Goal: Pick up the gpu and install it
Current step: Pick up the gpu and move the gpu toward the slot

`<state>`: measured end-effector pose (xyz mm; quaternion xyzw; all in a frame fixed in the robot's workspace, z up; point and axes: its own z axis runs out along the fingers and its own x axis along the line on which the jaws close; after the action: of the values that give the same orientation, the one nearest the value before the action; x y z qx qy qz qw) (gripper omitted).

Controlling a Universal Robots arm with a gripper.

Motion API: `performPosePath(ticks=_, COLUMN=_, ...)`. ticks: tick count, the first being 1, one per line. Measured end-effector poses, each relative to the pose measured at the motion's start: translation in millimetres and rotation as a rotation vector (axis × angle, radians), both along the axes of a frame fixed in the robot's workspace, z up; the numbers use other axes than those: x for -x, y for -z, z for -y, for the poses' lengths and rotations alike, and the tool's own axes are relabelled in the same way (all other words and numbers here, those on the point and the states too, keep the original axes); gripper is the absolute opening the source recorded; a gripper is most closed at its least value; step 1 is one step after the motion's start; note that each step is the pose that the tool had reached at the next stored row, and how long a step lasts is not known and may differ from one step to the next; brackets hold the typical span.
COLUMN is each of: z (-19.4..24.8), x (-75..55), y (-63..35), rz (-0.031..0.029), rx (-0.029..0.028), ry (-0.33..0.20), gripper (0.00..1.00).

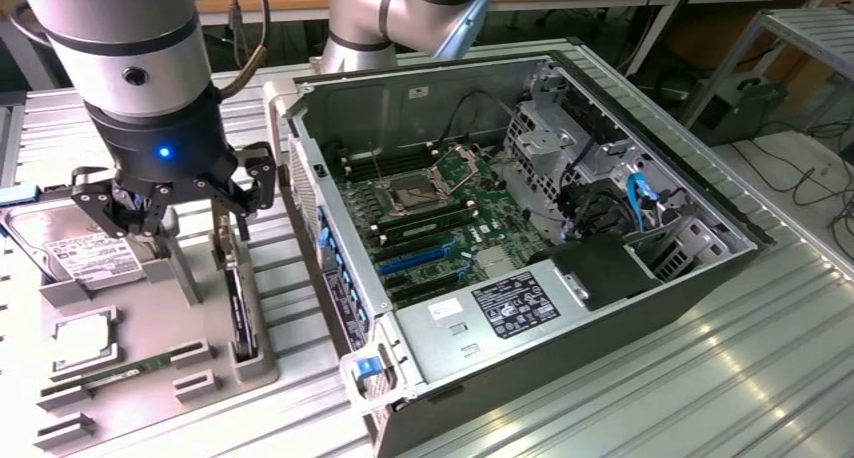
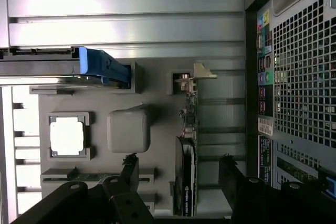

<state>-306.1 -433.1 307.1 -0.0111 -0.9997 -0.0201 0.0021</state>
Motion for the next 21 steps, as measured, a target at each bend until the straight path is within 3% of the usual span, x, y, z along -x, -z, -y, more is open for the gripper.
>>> performPosePath(ticks=3, z=6.7, x=0.1, y=0.5, rz=-0.0001, rx=0.0002, ry=-0.002, gripper=0.72)
performPosePath(ticks=8, z=8.8, x=0.0, y=9.0, rz=-0.0005, rx=0.0003, ry=-0.004, gripper=0.72)
performPosePath(ticks=13, z=16.4, x=0.1, y=18.1, rz=-0.0031, rx=0.0002, ry=-0.009, gripper=0.72)
performPosePath(ticks=21, z=17.3, x=-3.0, y=32.8, rz=-0.0086, rx=0.0003, ry=-0.017, gripper=0.72)
